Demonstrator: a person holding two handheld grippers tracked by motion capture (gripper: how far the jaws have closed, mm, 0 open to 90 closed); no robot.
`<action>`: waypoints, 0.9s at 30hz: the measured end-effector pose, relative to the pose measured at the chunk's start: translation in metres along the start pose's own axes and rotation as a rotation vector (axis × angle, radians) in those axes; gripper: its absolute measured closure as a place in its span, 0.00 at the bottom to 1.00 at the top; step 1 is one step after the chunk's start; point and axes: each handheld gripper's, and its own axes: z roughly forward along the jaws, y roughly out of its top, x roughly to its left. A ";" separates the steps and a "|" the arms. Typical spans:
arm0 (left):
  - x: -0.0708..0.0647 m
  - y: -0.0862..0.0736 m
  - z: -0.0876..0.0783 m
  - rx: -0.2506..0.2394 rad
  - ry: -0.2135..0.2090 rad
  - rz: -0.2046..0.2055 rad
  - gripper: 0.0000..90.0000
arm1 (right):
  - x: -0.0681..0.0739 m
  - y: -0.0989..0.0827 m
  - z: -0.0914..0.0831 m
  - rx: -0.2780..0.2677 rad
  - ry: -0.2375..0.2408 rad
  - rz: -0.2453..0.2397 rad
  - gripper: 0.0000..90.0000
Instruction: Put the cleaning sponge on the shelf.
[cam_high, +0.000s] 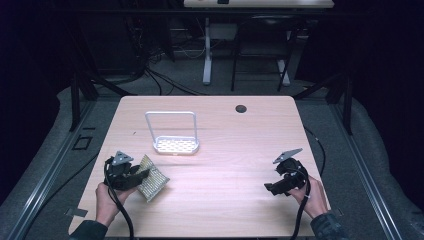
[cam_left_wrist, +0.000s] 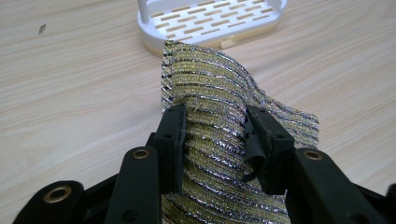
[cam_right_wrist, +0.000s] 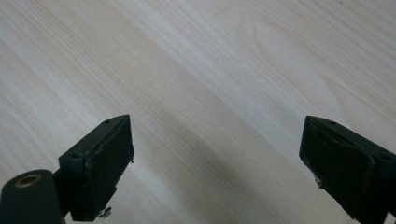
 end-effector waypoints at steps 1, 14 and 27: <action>-0.001 0.001 0.001 -0.002 0.001 -0.005 0.66 | 0.000 0.000 0.000 0.001 0.001 0.000 0.10; -0.010 0.019 0.015 -0.012 -0.007 -0.035 0.67 | 0.001 0.000 -0.001 0.004 -0.006 -0.006 0.11; -0.008 0.035 0.024 -0.093 0.025 -0.140 0.65 | 0.002 -0.002 -0.004 0.000 -0.009 -0.001 0.12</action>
